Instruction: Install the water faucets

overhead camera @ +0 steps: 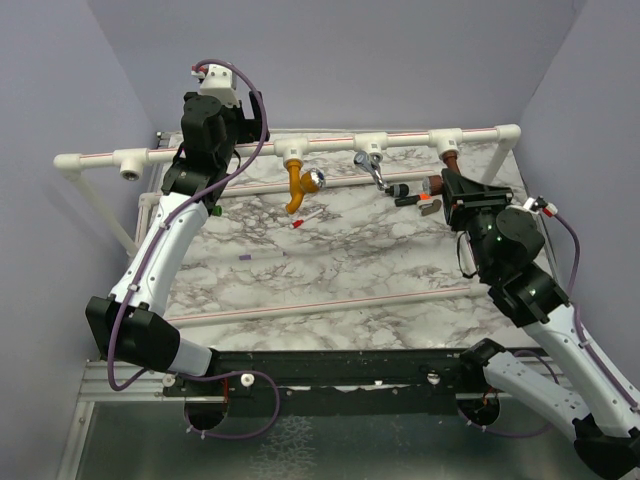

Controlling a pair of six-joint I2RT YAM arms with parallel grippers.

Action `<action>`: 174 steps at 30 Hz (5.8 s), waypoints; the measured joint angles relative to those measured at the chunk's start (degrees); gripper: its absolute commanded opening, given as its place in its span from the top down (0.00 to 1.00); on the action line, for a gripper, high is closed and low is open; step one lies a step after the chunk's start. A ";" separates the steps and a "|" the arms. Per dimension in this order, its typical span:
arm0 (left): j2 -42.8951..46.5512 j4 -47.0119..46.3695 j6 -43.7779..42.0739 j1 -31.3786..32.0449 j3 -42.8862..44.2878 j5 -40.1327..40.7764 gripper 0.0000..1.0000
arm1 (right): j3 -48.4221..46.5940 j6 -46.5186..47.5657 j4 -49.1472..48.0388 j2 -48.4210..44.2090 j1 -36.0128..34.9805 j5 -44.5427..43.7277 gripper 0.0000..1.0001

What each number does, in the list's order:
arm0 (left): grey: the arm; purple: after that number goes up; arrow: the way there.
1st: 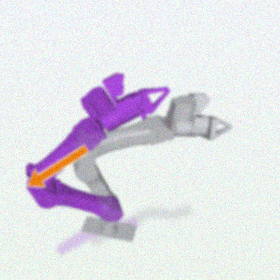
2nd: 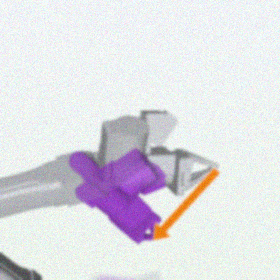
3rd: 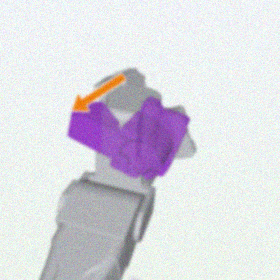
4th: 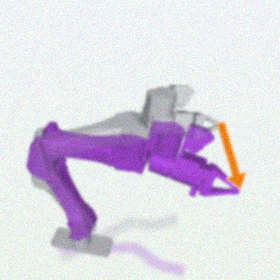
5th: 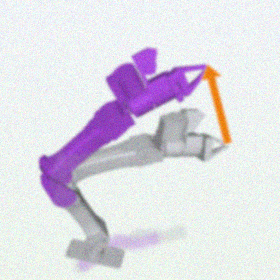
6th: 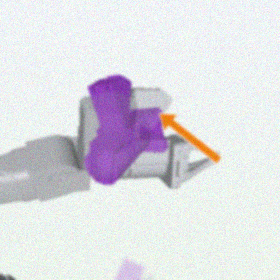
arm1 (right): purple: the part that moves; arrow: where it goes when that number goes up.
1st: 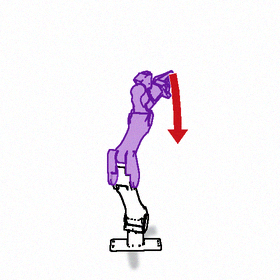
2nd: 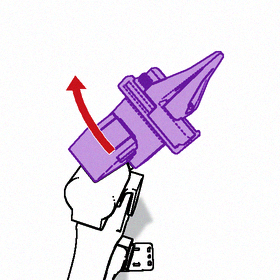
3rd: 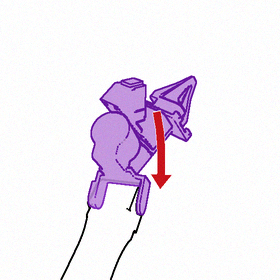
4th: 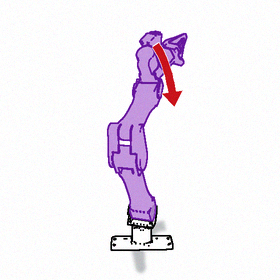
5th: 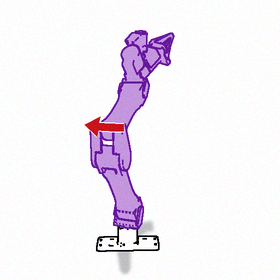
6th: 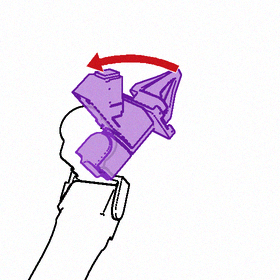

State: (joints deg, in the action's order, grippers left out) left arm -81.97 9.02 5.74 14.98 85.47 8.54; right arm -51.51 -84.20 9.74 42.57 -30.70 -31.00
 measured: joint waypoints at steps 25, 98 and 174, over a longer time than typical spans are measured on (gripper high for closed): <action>0.00 0.04 -0.02 0.02 0.00 0.00 0.01 | -9.40 4.48 16.81 -5.18 0.02 -2.58 0.30; -0.02 0.07 0.00 0.02 0.00 -0.07 0.01 | 1.75 163.91 -3.13 -3.76 0.07 21.86 0.27; -0.13 -0.13 0.00 -0.46 0.13 -0.61 0.01 | 7.45 27.32 -12.22 -5.29 -0.13 8.31 0.84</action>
State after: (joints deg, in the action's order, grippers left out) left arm -82.11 8.88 5.74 14.52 85.60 7.92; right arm -44.05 -56.88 -2.48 37.28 -30.83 -22.70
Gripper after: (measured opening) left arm 0.990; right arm 0.403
